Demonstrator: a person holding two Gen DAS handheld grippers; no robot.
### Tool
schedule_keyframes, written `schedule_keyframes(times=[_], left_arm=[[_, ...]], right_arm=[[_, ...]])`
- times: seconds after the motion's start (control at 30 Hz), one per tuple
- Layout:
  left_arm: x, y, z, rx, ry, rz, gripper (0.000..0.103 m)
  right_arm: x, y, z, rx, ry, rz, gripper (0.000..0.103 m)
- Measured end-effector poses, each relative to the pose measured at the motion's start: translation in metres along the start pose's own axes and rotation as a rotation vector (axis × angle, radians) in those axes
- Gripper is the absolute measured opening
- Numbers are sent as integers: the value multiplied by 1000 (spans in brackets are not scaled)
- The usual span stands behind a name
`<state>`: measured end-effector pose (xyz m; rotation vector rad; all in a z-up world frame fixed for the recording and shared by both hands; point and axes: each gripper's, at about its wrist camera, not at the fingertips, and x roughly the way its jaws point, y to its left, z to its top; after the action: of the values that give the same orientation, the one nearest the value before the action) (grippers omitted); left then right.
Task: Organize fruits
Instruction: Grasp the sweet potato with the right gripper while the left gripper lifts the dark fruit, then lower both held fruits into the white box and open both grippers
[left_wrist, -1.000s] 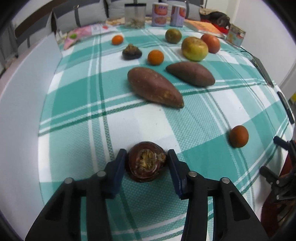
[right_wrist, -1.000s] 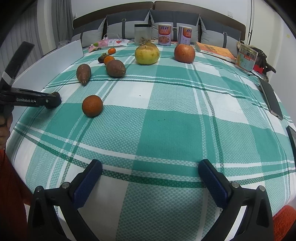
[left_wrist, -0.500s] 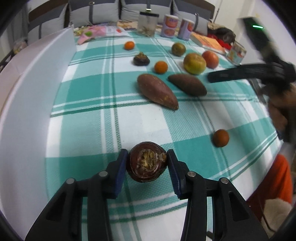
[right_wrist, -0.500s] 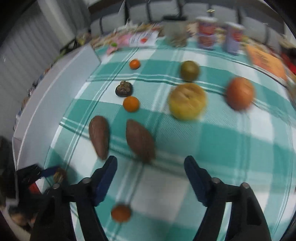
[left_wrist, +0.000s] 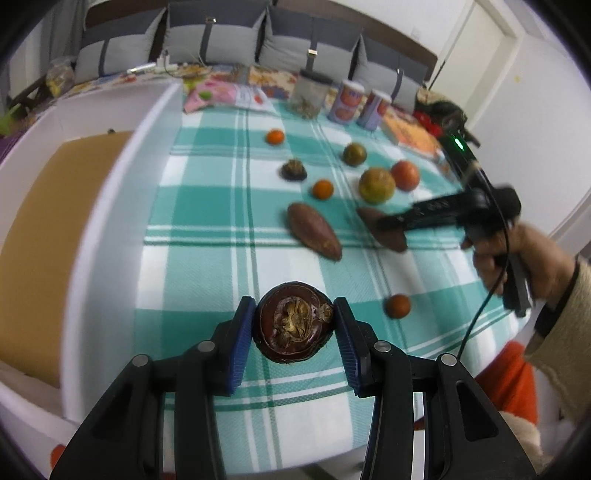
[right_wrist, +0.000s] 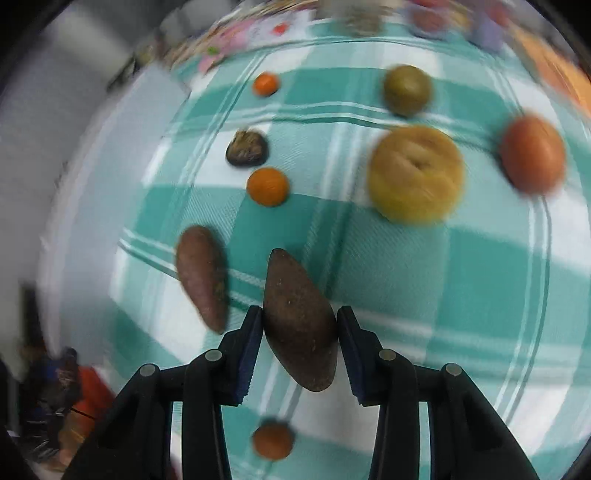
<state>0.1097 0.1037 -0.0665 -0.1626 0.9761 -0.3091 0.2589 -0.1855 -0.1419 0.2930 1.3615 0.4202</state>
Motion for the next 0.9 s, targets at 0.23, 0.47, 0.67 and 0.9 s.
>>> schedule_keyframes(times=[0.23,0.47,0.67,0.9], left_arm=[[-47,33,13,-70,-64,-20,44],[-95,119,20,-187,-124,165,44],[-73,182,2,-275,-30,322,44],[-63,202,-9,-341,28,393,45]], right_arm=[[-36,-10,-30,217,-87,330,41],[-36,170,-32,-72,-61,480,41],[29,321,-45,-273,-3,448,41],[86,393,-67,-477,16,90,42]])
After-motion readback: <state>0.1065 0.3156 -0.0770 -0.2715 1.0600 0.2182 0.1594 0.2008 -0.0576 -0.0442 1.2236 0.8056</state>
